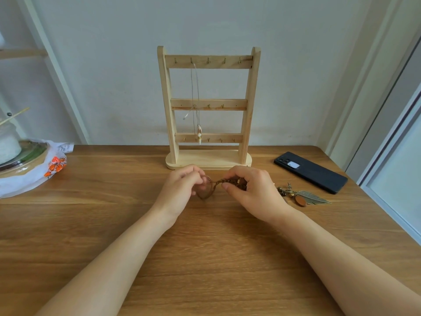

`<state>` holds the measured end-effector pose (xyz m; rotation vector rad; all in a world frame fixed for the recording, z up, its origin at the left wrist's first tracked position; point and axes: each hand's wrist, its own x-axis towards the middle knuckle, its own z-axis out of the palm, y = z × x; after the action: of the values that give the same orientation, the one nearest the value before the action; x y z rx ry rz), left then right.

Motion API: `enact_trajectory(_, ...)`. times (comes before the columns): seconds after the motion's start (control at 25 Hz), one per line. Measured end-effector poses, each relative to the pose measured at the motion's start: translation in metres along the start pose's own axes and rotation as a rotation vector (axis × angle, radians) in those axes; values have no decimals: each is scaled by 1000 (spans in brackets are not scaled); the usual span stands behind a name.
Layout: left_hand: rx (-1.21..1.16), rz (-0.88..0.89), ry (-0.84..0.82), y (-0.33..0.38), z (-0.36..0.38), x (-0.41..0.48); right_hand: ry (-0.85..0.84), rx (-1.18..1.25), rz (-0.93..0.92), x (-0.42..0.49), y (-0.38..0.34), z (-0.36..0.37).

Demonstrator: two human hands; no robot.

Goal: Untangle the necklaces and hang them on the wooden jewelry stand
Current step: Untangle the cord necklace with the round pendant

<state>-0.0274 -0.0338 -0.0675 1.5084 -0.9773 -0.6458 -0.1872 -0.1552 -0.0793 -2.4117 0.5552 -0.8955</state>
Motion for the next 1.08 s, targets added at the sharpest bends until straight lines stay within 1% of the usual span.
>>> enact_trajectory(0.08,-67,-30,-15,-1,-3,2,15,-10,30,0,2,0)
enact_trajectory(0.12,-108,-31,25,-1,-5,3,29,-12,55,1,4,-1)
enact_trajectory(0.28,-195,-60,403,-5,-14,6,30,40,154,4,7,-6)
enact_trajectory(0.36,-207,-86,500,-7,-14,7,7,49,162,4,6,-6)
enact_trajectory(0.44,-196,-80,524,-8,-13,9,-2,45,161,3,5,-6)
enact_trajectory(0.52,-132,-29,495,-7,-10,8,3,42,158,3,7,-7)
enact_trajectory(0.6,-39,65,419,-6,-5,5,-3,34,149,3,7,-7)
enact_trajectory(0.72,110,153,197,2,8,6,-8,25,138,3,5,-7)
enact_trajectory(0.84,236,130,-24,8,17,21,-6,24,108,4,5,-7)
enact_trajectory(1.08,286,50,-179,4,17,35,36,26,104,3,8,-7)
